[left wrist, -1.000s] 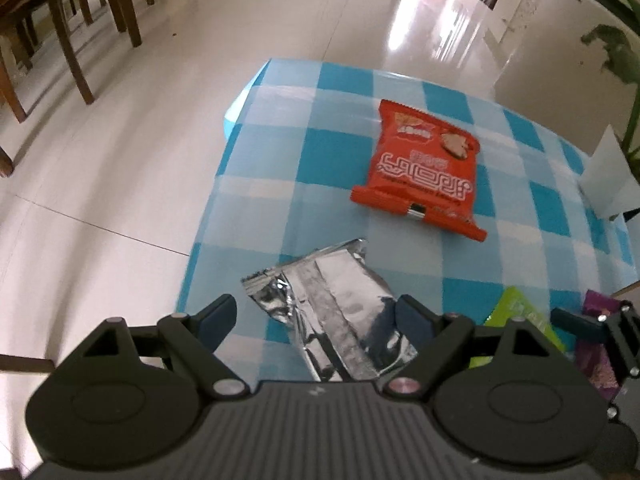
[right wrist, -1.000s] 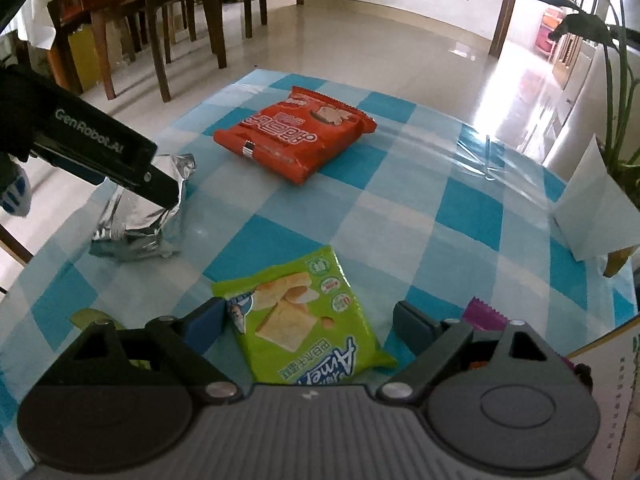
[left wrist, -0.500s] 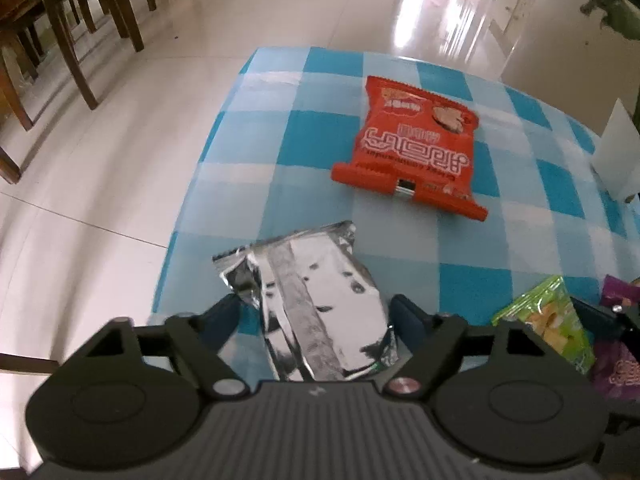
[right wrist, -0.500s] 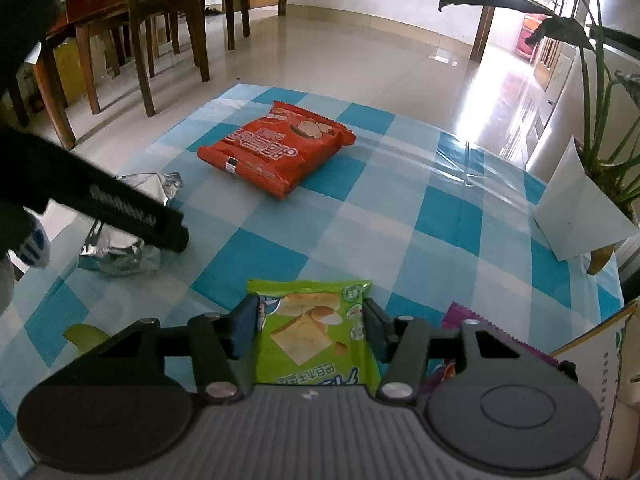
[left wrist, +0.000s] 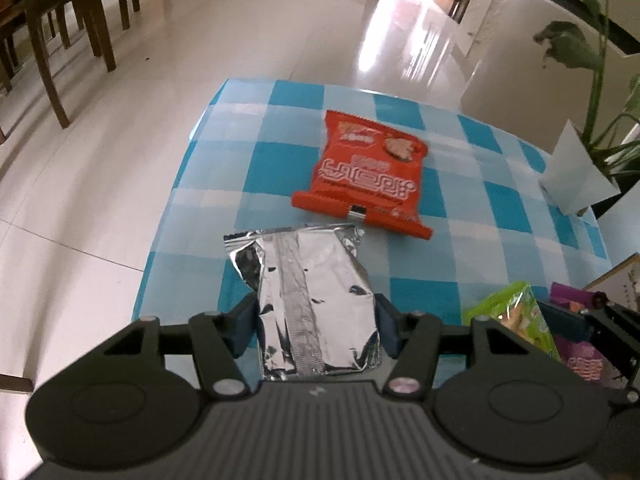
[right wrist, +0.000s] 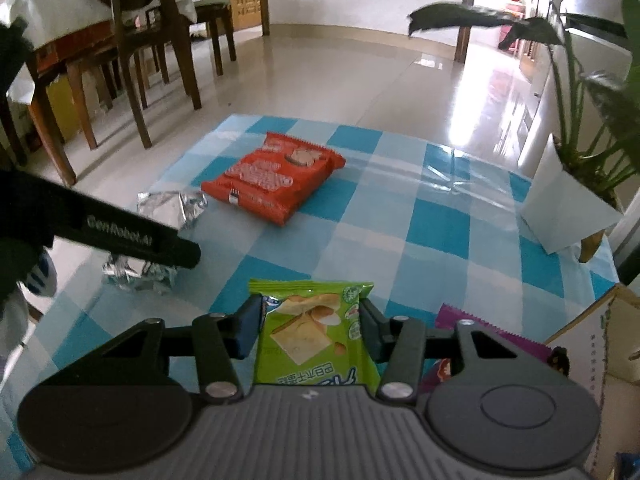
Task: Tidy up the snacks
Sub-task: 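Grasp the silver foil packet with left tool while right tool grasps green Ameria cracker packet, then carry the silver foil and green cracker packets to the box and release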
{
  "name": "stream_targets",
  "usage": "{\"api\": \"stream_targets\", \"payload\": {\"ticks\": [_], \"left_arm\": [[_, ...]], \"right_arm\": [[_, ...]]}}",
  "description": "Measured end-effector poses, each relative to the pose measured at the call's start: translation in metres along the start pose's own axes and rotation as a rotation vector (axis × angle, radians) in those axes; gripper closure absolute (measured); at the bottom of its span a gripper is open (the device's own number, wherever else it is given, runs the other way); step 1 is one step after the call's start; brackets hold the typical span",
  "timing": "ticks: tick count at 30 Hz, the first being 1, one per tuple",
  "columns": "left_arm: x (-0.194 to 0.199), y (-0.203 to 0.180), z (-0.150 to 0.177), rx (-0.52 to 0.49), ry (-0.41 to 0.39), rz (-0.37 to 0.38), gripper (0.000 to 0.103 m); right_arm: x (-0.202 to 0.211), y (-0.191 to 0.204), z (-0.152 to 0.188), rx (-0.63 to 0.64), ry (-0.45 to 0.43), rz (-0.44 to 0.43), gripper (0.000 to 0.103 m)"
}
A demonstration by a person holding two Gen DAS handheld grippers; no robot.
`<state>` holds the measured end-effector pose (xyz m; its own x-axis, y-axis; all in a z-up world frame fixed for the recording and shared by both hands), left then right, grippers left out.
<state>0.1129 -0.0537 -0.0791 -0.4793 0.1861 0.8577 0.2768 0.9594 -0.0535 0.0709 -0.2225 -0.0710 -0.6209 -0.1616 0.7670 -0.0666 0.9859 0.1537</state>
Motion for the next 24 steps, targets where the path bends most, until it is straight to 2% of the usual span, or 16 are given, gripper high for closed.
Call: {"api": "stream_targets", "payload": {"ticks": [8,13,24], "left_arm": [[0.016,-0.005,-0.003,-0.014,-0.038,0.003,0.044],[0.026,-0.011,-0.003,-0.057,-0.064,-0.011,0.044],[0.043,-0.027,0.000,-0.090,-0.095,0.020,0.044]], "right_arm": [[0.027,0.005,-0.011,-0.039,-0.053,0.026,0.047],[0.048,0.005,-0.015,-0.066,-0.083,0.051,0.047],[0.099,-0.008,-0.006,-0.210,-0.148,0.094,0.047]]}}
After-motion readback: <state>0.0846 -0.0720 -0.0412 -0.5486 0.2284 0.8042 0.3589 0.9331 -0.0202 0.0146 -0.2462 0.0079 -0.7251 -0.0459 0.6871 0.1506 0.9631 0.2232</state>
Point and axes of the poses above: each gripper's, at about its wrist camera, not at the fingertips, and x roughly against the way its jaws point, y to its left, z to its underside, the point moved 2 cm from there along -x, roughly the way its jaws point, and after that the axes turned 11 degrees about -x, right-handed, at the moved point
